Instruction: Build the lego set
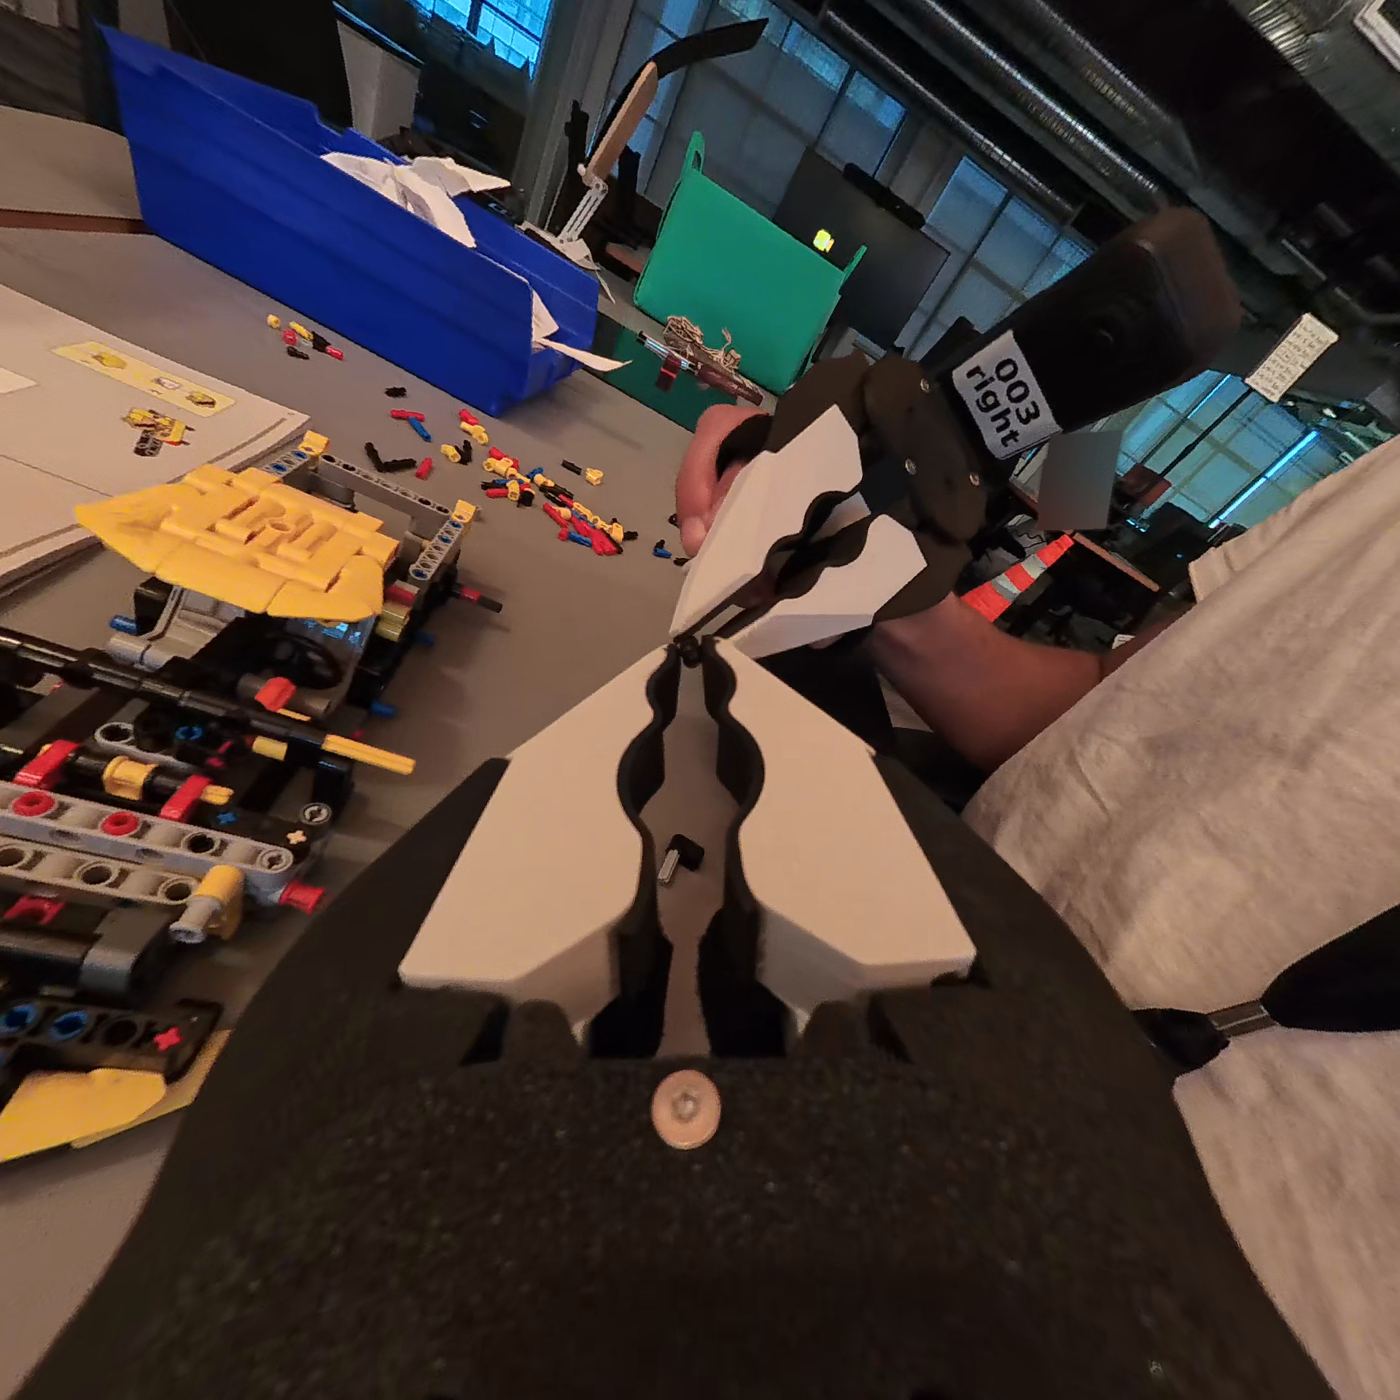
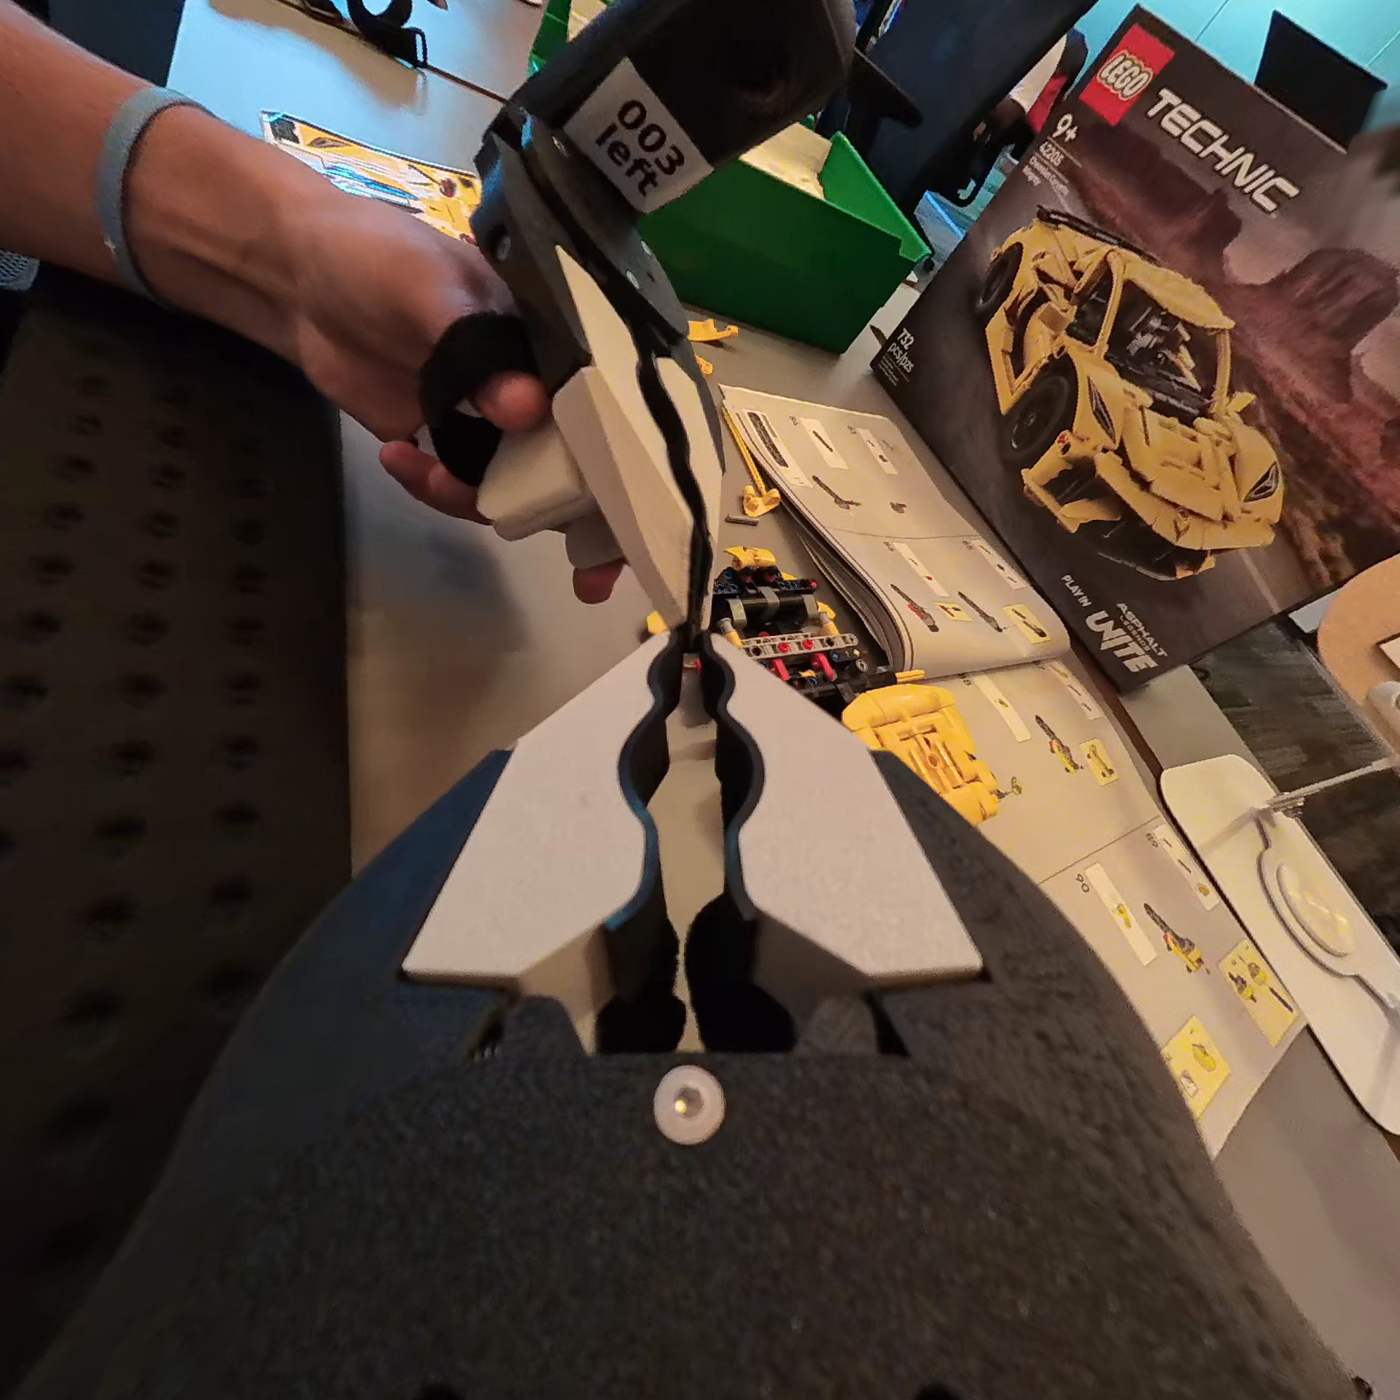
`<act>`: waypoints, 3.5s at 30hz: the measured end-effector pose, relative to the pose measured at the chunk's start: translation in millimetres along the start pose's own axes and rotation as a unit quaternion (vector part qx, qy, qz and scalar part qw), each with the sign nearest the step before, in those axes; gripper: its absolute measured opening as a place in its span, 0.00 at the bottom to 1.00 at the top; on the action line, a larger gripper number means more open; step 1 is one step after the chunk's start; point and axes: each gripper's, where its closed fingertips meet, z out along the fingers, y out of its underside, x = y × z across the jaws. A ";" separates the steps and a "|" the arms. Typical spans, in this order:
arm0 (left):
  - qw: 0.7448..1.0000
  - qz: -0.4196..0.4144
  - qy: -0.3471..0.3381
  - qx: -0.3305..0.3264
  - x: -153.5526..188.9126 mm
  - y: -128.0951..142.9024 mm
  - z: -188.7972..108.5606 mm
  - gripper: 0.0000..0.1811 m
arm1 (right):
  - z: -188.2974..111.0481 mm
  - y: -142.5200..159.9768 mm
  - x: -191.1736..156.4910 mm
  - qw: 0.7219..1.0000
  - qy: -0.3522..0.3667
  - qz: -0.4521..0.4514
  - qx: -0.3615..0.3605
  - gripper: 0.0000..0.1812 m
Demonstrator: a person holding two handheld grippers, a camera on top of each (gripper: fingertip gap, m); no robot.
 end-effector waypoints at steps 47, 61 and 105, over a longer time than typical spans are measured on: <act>0.900 0.427 -0.018 -0.083 36.7 47.0 4.3 0.03 | -20.4 24.7 -59.4 0.849 -0.360 0.383 0.054 0.07; 0.889 0.448 0.040 -0.081 48.9 61.6 10.2 0.03 | -28.5 19.2 -72.1 0.811 -0.425 0.398 0.056 0.07; 0.862 0.493 0.093 -0.073 66.8 69.5 21.9 0.03 | -46.7 16.5 -86.4 0.714 -0.552 0.430 0.012 0.07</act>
